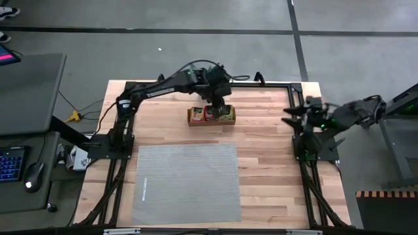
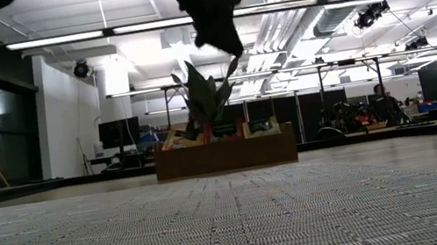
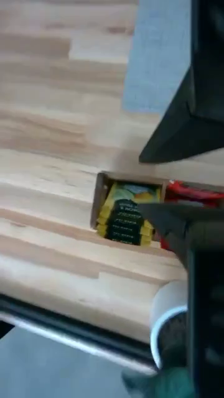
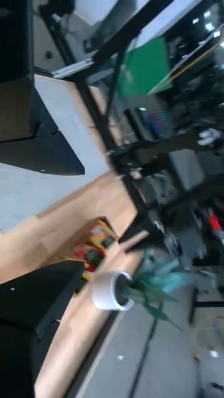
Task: Pick & Place Tea
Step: Return to Home Position
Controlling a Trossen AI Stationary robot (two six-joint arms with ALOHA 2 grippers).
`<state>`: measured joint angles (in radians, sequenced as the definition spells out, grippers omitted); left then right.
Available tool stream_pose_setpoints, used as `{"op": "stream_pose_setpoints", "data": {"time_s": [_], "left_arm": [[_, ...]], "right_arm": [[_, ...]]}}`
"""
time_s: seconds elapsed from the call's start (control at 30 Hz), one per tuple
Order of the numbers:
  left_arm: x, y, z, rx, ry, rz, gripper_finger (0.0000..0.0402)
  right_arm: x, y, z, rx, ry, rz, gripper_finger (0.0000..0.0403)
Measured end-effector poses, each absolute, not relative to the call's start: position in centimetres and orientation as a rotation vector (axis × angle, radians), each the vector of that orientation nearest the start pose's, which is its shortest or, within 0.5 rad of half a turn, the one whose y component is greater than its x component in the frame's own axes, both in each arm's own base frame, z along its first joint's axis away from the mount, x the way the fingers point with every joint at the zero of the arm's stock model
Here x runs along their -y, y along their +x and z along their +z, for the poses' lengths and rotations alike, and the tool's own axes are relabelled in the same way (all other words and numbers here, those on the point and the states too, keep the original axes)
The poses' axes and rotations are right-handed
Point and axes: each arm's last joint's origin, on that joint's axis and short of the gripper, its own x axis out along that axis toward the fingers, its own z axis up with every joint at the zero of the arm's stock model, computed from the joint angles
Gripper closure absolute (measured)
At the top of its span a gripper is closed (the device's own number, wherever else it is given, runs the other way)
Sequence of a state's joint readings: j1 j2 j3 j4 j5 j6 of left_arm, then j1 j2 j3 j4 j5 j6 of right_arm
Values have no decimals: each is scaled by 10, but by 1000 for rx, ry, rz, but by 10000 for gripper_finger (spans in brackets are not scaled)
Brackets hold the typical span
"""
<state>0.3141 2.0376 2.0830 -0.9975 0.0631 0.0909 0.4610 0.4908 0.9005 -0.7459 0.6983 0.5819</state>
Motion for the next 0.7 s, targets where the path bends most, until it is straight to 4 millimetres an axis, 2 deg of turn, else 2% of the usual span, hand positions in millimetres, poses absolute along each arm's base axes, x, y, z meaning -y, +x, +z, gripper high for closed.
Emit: {"op": "stream_pose_setpoints", "data": {"time_s": [0.17,0.27,0.37,0.57,0.63,0.7], "left_arm": [[-124,399,361,-865,-97,194,388],[-118,385,381,-757,-107,215,390],[-113,366,387,-701,-113,262,399],[-95,311,365,-536,-200,308,400],[-88,288,351,-463,-228,314,401],[-81,265,338,-358,-250,305,401]], "right_arm": [[1,42,353,-120,376,-312,184],[9,25,351,-89,364,-314,214],[16,13,347,-78,349,-343,261],[24,1,342,-56,305,-426,379],[25,-1,342,-51,283,-447,394],[26,-1,342,-46,275,-471,388]]}}
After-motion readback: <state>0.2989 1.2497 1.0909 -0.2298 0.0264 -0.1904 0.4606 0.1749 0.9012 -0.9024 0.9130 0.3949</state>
